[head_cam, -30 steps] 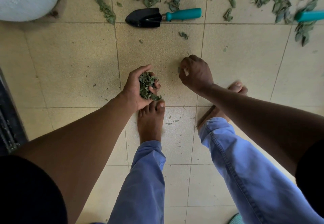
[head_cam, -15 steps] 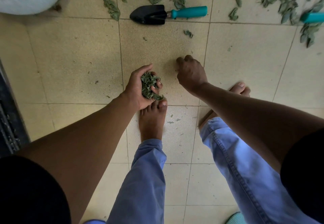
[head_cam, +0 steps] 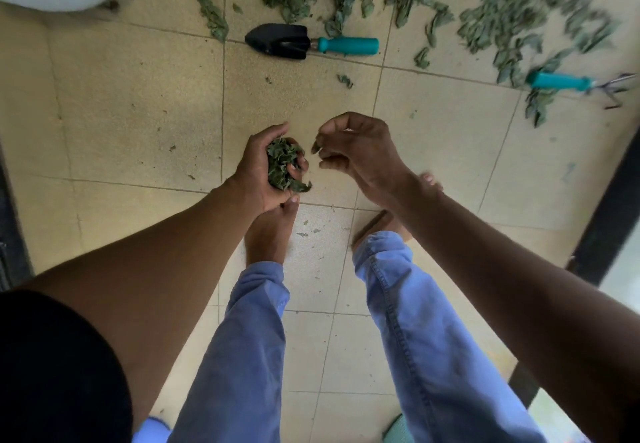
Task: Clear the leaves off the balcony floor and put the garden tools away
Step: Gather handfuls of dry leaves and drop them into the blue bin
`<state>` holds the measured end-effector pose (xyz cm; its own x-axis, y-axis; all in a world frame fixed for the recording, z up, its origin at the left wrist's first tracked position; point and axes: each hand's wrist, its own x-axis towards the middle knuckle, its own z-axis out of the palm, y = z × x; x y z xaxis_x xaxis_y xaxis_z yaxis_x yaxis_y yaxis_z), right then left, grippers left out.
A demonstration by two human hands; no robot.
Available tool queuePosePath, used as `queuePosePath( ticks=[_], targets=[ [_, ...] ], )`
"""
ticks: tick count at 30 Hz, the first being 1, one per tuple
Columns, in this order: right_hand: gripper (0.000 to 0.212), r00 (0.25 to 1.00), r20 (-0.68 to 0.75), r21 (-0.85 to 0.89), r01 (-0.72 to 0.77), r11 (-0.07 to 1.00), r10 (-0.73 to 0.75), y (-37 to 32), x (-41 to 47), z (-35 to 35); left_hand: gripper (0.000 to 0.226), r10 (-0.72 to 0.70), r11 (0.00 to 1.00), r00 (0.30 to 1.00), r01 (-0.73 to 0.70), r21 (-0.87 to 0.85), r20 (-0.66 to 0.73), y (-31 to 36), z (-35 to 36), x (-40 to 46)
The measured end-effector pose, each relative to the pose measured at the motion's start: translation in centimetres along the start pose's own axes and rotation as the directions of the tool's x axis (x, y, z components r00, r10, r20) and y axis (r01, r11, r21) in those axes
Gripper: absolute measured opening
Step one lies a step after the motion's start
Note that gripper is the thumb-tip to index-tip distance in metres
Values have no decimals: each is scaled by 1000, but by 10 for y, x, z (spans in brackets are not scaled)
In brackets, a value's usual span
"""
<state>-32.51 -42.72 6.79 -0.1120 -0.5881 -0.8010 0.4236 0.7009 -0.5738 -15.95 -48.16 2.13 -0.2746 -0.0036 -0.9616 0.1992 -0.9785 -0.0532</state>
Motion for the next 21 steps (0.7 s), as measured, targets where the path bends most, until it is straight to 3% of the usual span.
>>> queuePosePath(
  ticks=[2,5,8,10,11,14,21],
  targets=[
    [11,998,42,0,42,999,-42,-15,-21,5,28,15,1000,999,-16,27,41,-7,19,-9],
    [9,966,7,-370,241,897,-257,-25,-38,5,39,37,997,995,-43,64,93,-16,54,-26],
    [8,906,23,-821,258,509,-423,-35,-51,3,48,15,998,990,-24,63,143,-23,88,-43],
    [7,886,50,-932,207,298,-460,-44,-62,-3,48,13,995,994,-23,94,106,-26,106,-50],
    [9,882,57,-949,193,250,-467,-48,-66,-6,45,12,994,996,-21,106,88,-26,114,-53],
    [8,871,86,-960,202,194,-483,-60,-83,-18,38,8,989,998,-17,147,60,-31,140,-61],
    [26,915,87,-947,199,254,-394,-102,-132,-55,41,103,970,991,-120,213,90,-48,197,-70]
  ],
)
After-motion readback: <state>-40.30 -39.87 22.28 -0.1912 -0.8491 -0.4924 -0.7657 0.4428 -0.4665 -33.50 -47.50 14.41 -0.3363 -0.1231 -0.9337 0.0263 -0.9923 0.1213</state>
